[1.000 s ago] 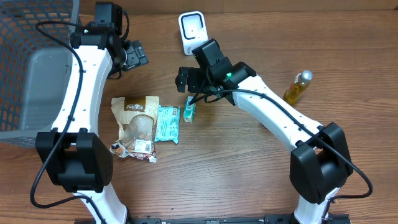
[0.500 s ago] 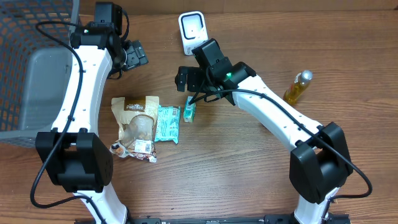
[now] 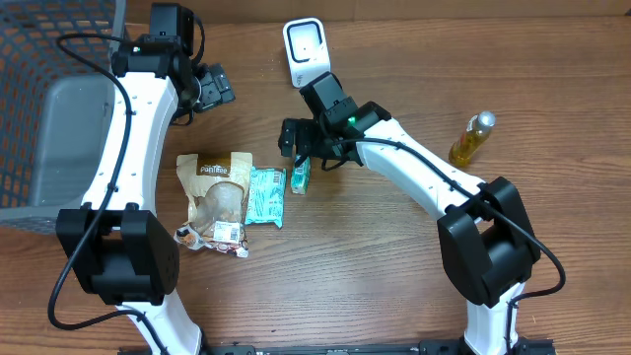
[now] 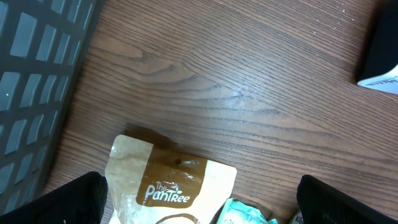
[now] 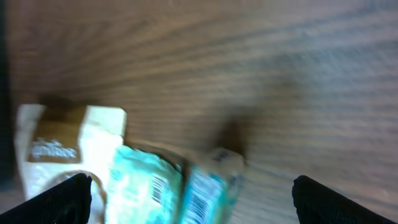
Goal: Scan the item barcode
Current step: 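Lower the right gripper onto the Kleenex pack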
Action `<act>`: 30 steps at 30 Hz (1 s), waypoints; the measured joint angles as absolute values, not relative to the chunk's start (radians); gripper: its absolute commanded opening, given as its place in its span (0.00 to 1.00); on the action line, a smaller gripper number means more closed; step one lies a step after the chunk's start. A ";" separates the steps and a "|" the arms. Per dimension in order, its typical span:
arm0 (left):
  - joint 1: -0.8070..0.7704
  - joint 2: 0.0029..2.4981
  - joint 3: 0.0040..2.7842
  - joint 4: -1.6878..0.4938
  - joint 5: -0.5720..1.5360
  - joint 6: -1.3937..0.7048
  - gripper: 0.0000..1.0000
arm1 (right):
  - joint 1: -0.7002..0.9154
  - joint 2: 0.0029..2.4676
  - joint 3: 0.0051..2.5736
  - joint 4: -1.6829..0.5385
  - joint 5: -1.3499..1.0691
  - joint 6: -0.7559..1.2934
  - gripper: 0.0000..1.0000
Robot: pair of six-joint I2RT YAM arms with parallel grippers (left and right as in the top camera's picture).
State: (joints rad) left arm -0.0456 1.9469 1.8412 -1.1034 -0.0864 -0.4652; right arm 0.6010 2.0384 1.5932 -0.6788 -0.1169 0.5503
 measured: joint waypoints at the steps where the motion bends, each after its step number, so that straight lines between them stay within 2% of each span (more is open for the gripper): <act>1: -0.046 1.947 1.841 -1.103 -0.086 -0.465 1.00 | 0.601 2.038 1.593 -0.664 -0.120 0.550 0.97; 17: -0.046 1.947 1.841 -1.103 -0.086 -0.465 1.00 | 0.602 2.038 1.593 -0.699 -0.126 0.616 0.96; 19: -0.046 1.947 1.841 -1.103 -0.086 -0.465 1.00 | 0.602 2.038 1.593 -0.699 -0.127 0.617 0.91; 28: -0.046 1.947 1.841 -1.103 -0.086 -0.465 1.00 | 0.626 2.040 1.585 -0.698 -0.126 0.630 0.83; 30: -0.046 1.947 1.841 -1.103 -0.086 -0.465 1.00 | 0.648 2.051 1.583 -0.688 -0.126 0.629 0.78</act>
